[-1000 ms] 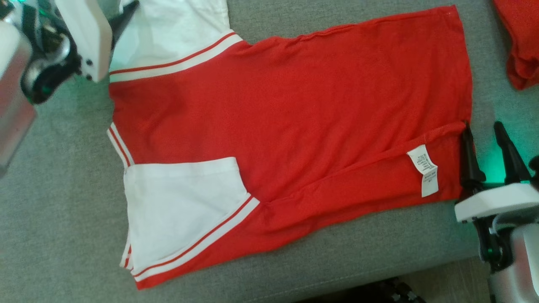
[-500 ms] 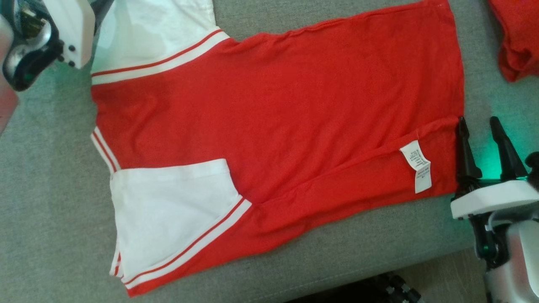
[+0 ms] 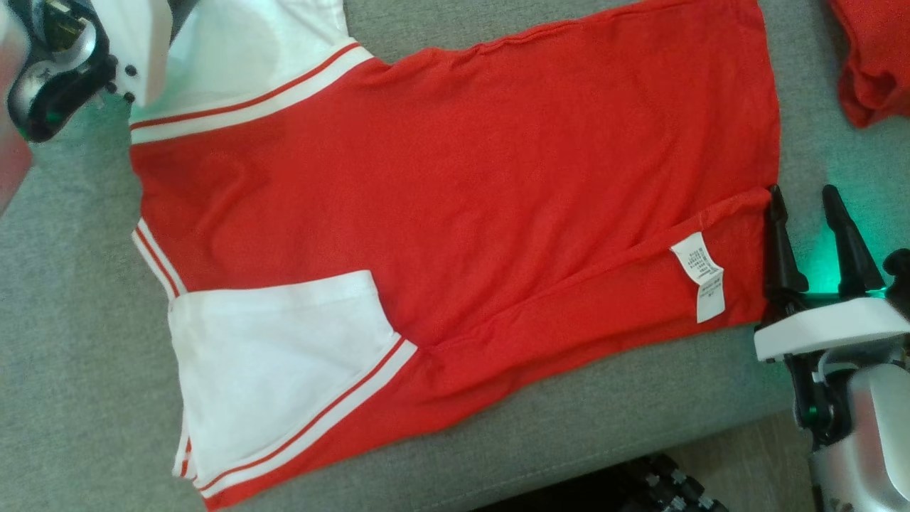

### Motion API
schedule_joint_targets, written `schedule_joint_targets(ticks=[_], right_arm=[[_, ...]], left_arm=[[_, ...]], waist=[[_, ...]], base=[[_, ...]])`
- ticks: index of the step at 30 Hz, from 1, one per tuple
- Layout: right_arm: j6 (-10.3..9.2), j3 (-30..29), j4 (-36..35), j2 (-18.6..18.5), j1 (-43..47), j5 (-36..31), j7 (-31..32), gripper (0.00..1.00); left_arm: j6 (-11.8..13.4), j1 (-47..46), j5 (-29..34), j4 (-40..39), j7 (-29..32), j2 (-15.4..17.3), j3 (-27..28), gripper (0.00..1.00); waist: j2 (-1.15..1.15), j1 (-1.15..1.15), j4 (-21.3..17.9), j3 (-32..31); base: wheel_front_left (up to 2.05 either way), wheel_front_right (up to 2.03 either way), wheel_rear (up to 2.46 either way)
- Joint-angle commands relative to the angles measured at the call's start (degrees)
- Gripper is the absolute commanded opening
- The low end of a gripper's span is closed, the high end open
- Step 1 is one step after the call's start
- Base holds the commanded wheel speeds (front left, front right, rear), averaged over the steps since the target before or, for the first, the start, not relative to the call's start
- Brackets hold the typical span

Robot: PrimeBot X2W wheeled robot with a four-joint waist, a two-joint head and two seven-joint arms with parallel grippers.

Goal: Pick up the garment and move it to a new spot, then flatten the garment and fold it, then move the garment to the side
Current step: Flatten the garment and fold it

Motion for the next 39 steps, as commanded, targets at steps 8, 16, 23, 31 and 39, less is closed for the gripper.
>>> schedule_joint_targets(ticks=[8,16,23,31,39], right_arm=[[-0.05,1.57,-1.89,-0.70,-0.72,-0.36,0.54,1.00],[-0.05,6.39,-2.24,-6.72,-10.66,2.83,7.66,1.00],[-0.05,11.05,3.75,-12.24,-21.55,6.76,15.20,1.00],[-0.05,14.28,10.15,-14.00,-27.94,7.80,18.90,0.65],[-0.05,16.04,13.34,-14.47,-30.41,8.51,19.42,0.20]], left_arm=[[0.09,-3.56,-2.13,-2.86,0.83,3.89,-1.62,0.00],[0.09,-6.04,-0.07,-2.65,-5.55,3.92,-3.42,0.00],[0.09,-8.03,1.32,-2.09,-9.96,2.79,-4.76,0.00],[0.09,-8.55,1.24,-1.38,-12.37,1.58,-5.90,0.00],[0.09,-8.82,0.80,-0.92,-12.99,1.13,-6.40,0.00]], waist=[[0.00,0.00,-0.14,0.03],[0.00,0.00,1.40,-1.48],[0.00,0.00,3.45,-1.33],[0.00,0.00,4.59,-1.32],[0.00,0.00,5.16,-1.30]], base=[[0.00,0.00,0.00],[0.00,0.00,0.00],[0.00,0.00,0.00],[0.00,0.00,0.00],[0.00,0.00,0.00]])
